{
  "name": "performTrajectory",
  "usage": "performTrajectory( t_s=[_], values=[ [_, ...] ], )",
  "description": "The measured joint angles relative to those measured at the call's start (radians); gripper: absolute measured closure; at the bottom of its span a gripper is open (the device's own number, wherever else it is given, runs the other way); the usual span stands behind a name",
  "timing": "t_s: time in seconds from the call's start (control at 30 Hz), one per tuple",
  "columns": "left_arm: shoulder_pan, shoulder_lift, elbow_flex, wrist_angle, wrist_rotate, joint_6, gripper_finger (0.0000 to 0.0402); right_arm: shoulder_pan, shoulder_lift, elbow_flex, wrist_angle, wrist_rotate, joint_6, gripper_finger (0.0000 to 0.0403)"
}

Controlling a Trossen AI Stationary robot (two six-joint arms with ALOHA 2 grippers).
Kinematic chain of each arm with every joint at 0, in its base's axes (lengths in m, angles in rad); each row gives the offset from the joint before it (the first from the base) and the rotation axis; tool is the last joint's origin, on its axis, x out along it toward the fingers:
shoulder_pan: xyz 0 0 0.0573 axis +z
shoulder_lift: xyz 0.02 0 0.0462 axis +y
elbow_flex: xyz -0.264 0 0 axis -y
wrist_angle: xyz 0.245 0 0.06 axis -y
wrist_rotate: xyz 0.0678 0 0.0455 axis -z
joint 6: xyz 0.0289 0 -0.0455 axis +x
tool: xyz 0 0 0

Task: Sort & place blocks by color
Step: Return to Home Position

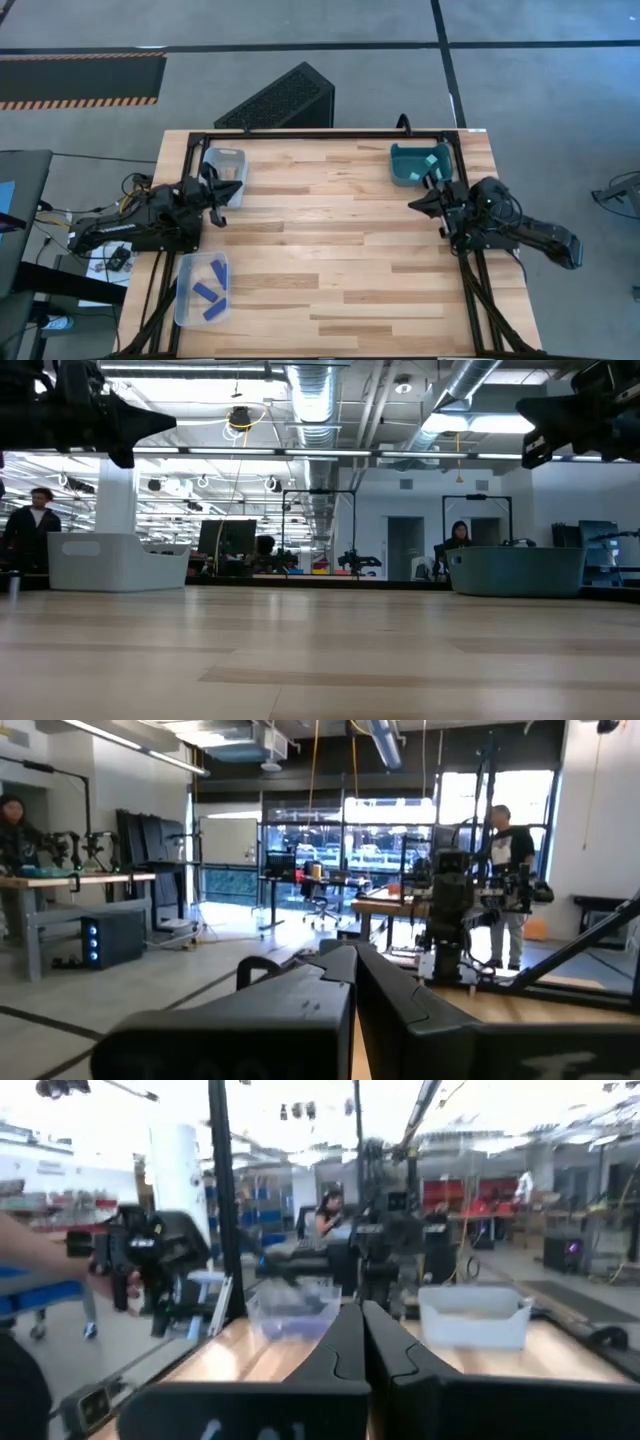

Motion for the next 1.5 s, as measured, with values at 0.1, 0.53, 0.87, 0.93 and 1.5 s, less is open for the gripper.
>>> performTrajectory(
  t_s=[0.1,0.53,0.87,0.93,1.5],
  values=[
    [0.0,0.0,0.0,-0.042,0.0,-0.005,0.0401,0.083,0.0,0.0,-0.065,0.054,-0.055,0.0401],
    [-0.025,0.001,-0.001,-0.141,0.211,-0.022,0.0401,0.194,0.0,-0.001,-0.196,0.235,-0.2,0.0397],
    [-0.026,0.001,-0.001,-0.183,0.184,0.026,0.0401,0.2,0.01,-0.002,-0.206,0.229,-0.143,0.0391],
    [-0.026,0.003,-0.001,-0.203,0.158,0.049,0.0401,0.2,0.029,-0.002,-0.207,0.228,-0.148,0.039],
    [-0.026,0.042,-0.001,-0.205,0.104,-0.039,0.0401,0.2,0.2,-0.003,-0.21,0.228,-0.149,0.0379]
  ],
)
